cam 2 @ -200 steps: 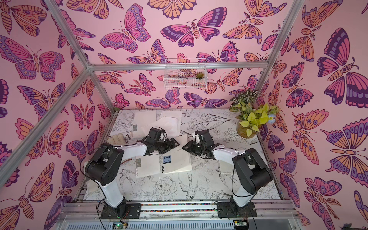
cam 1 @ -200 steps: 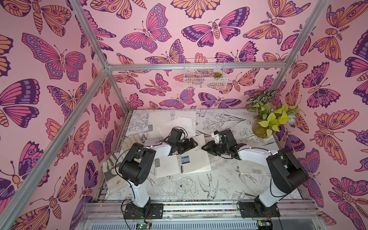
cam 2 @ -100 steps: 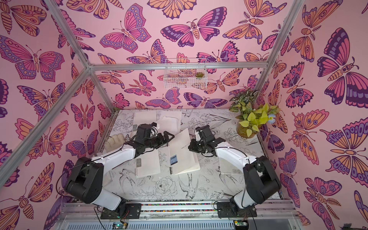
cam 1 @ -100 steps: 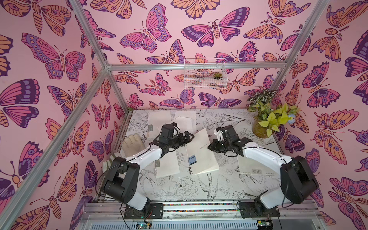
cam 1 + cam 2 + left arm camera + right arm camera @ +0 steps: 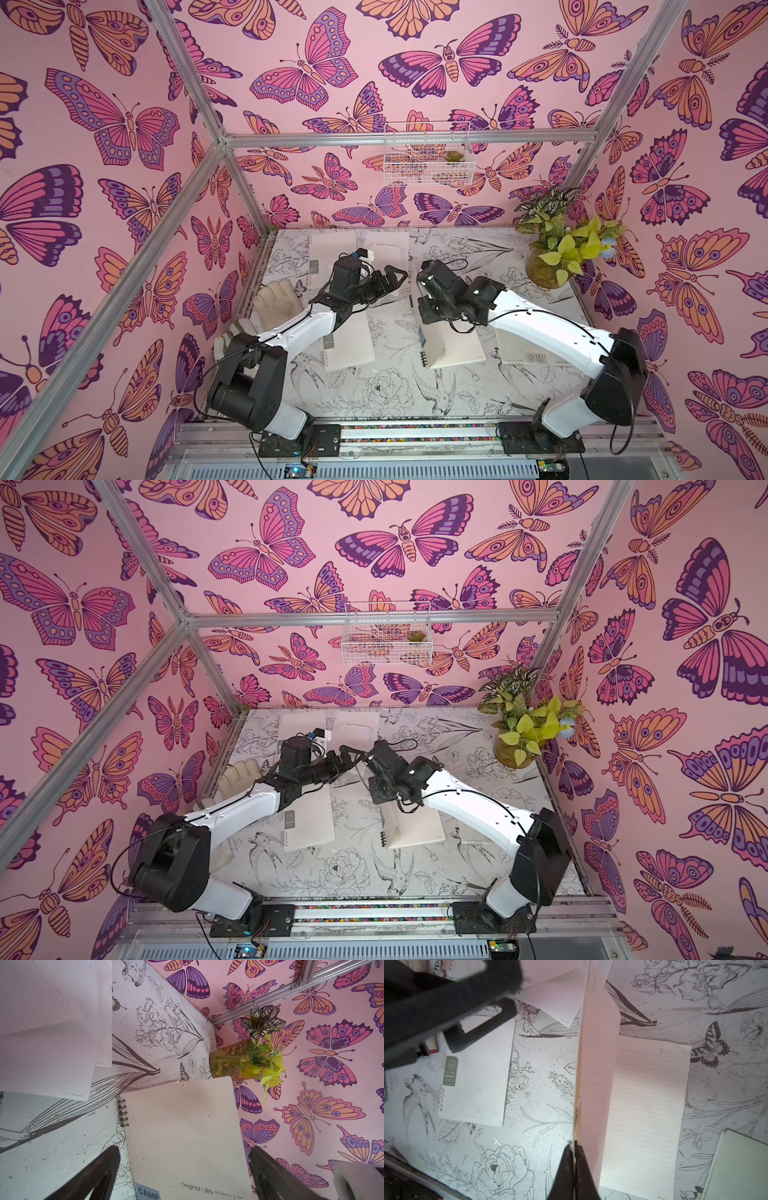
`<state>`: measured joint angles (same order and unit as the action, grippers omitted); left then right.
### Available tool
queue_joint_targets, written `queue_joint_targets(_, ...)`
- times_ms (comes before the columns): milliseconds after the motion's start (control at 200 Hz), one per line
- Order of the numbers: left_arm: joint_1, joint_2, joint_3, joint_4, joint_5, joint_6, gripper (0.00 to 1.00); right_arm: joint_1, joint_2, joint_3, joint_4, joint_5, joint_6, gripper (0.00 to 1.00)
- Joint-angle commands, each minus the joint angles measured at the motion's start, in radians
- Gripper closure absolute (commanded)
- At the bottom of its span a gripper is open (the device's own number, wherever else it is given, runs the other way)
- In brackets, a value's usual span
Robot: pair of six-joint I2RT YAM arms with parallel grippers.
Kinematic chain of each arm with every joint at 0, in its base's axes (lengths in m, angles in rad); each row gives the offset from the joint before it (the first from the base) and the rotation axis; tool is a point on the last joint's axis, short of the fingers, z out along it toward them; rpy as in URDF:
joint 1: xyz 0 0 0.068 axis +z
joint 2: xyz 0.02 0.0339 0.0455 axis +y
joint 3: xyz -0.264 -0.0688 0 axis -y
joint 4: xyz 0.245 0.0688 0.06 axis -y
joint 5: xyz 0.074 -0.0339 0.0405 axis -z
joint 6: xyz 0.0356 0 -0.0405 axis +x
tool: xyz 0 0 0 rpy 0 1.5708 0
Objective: Tear off pages from different notebooks
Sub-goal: Open the notebook at the center of the board.
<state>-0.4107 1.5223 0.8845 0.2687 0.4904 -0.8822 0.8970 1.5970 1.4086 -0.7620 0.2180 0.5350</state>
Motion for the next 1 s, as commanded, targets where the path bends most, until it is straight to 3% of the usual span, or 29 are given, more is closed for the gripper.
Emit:
queue_joint_targets(0, 0.003, 0.026, -0.022, 0.066, 0.029, -0.031, 0.03, 0.064, 0.077, 0.063, -0.1, 0.104, 0.006, 0.93)
queue_joint_targets(75, 0.003, 0.032, -0.027, 0.077, 0.027, -0.029, 0.05, 0.094, 0.097, 0.074, -0.053, 0.07, 0.009, 0.9)
queue_joint_targets(150, 0.004, 0.042, -0.024, 0.076, 0.031, -0.022, 0.08, 0.104, 0.112, 0.078, -0.015, 0.019, 0.005, 0.79)
queue_joint_targets(406, 0.01, 0.094, -0.012, 0.077, 0.067, -0.019, 0.35, 0.105, 0.134, 0.065, 0.003, 0.013, 0.004, 0.67)
queue_joint_targets(561, 0.012, 0.112, 0.004, 0.077, 0.086, -0.01, 0.66, 0.095, 0.13, 0.041, 0.034, -0.045, -0.015, 0.49)
queue_joint_targets(671, 0.026, 0.127, 0.01, 0.061, 0.112, -0.003, 0.85, 0.026, 0.068, -0.071, 0.165, -0.258, -0.038, 0.39)
queue_joint_targets(826, 0.063, 0.126, -0.009, 0.029, 0.13, 0.015, 1.0, -0.177, -0.151, -0.408, 0.52, -0.619, -0.002, 0.15)
queue_joint_targets(921, 0.069, 0.133, -0.009, 0.021, 0.134, 0.021, 1.0, -0.302, -0.273, -0.574, 0.721, -0.762, 0.046, 0.0)
queue_joint_targets(996, 0.069, 0.149, 0.003, 0.021, 0.145, 0.016, 1.0, -0.37, -0.337, -0.639, 0.794, -0.815, 0.059, 0.01)
